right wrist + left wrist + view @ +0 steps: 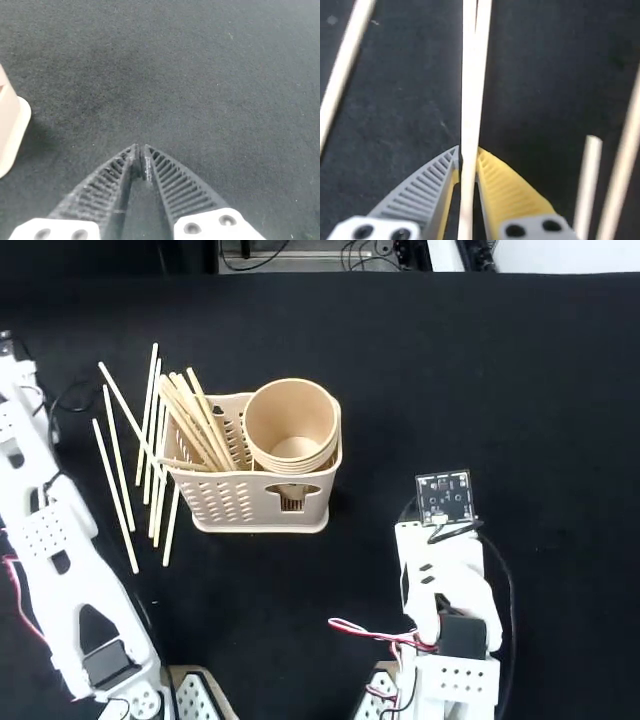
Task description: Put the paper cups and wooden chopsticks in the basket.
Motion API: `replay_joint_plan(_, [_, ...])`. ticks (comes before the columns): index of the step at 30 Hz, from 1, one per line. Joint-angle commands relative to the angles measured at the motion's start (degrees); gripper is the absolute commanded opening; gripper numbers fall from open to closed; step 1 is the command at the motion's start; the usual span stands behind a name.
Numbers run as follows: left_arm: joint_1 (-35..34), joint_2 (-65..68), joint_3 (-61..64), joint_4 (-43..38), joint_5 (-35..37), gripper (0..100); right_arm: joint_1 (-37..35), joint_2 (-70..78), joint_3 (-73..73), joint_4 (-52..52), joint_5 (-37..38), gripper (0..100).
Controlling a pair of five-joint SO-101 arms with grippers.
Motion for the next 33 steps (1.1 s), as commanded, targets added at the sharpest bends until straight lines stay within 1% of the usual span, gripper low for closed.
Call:
replay_joint_plan(1, [2.6,-9.4,-1.1,3.3,0.0,3,1.0,-0.2,0.0,-0.7,0.1,2.6])
replay_joint_plan(4, [3.3,-13.3,-1.1,4.7,0.2,3,1.0,-0.2,0.0,-0.7,0.1,2.6])
replay_joint_plan(9, [3.2,-17.7,-1.1,4.7,3.0,3,1.0,-0.2,0.0,-0.7,0.1,2.6])
replay_joint_plan(14, [3.5,-19.1,-1.1,4.7,4.2,3,1.0,-0.2,0.0,-0.7,0.1,2.6])
replay_joint_plan(20, [3.5,-19.3,-1.4,3.7,8.2,3,1.0,-0.2,0.0,-0.7,0.1,2.6])
replay_joint_plan(22, [3.9,-19.8,-1.4,4.0,8.0,3,1.0,-0.2,0.0,-0.7,0.1,2.6])
replay_joint_plan(25, [5.1,-22.6,-0.7,5.2,5.1,3,1.0,-0.2,0.0,-0.7,0.1,2.6])
replay_joint_plan(26, [5.1,-23.6,-0.1,5.2,5.5,3,1.0,-0.2,0.0,-0.7,0.1,2.6])
replay_joint_plan(29, [4.6,-27.9,5.1,5.2,6.7,3,1.0,-0.2,0.0,-0.7,0.1,2.6])
replay_joint_plan(33, [4.4,-36.3,21.1,5.1,6.5,3,1.0,-0.2,0.0,-0.7,0.1,2.6])
